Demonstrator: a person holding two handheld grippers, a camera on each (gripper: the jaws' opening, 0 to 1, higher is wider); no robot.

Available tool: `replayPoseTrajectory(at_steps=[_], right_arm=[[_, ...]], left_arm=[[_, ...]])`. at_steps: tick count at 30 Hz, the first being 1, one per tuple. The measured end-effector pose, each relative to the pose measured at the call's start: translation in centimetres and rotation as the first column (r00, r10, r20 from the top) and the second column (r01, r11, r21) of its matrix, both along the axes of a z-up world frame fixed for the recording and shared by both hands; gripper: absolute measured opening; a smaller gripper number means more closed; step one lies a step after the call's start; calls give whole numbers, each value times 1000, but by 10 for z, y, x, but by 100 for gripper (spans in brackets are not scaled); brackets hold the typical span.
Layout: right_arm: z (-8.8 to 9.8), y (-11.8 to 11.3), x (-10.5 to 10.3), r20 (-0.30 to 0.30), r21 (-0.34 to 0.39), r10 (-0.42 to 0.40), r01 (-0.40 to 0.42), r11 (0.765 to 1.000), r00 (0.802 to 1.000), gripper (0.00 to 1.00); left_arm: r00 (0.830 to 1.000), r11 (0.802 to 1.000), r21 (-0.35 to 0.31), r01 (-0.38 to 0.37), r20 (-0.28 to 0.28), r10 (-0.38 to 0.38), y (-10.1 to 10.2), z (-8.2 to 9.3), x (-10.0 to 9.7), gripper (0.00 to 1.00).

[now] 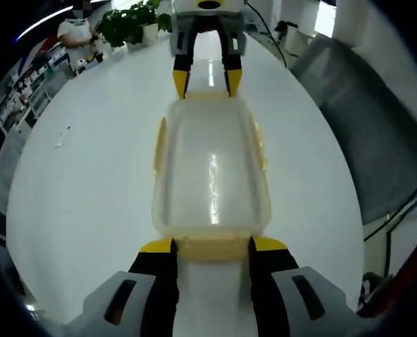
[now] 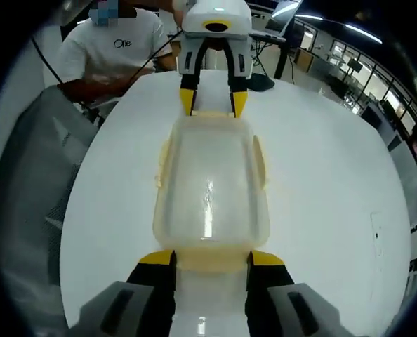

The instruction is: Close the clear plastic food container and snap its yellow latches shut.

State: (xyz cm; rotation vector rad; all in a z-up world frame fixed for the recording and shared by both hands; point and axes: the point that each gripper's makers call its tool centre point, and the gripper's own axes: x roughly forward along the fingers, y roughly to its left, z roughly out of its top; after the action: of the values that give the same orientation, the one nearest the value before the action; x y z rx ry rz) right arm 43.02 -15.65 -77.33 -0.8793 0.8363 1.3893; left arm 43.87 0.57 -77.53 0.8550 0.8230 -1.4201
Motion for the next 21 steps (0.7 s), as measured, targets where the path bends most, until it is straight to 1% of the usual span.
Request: replayPoseTrajectory(at_steps=[1,4,6,10,12,16,21], right_arm=[[3,0,0,3,5,3,-3,1000,1000,37],[13,-3,-3,0,13,13,-13,1000,1000,37],[20,-6,-6,-9,17,15,-15,1000,1000,37],[32,-16,-10,-9,22,9,-9,1000,1000,37],[36,-22,-12,-9,25,-1,1,1000,1000,37],[47,-30,-14,13,25,-10,9,1000,1000,37],[57,-43,-16,26,31,-22,22,999,999,37]], left_arm=[[1000,1000,1,0,5,0,-1,4,-1,37],[1000,1000,2,-5,-4,5,-3,11,-6,37],[1000,1000,-3,-7,-14,7,-6,20,-9,37],[1000,1000,-13,-12,-21,12,-17,36,-12,37],[1000,1000,-15,-6,-12,6,-23,41,-12,37],[1000,1000,9,14,16,-14,-32,48,-12,37],[1000,1000,6,15,23,-15,-42,59,-13,37]])
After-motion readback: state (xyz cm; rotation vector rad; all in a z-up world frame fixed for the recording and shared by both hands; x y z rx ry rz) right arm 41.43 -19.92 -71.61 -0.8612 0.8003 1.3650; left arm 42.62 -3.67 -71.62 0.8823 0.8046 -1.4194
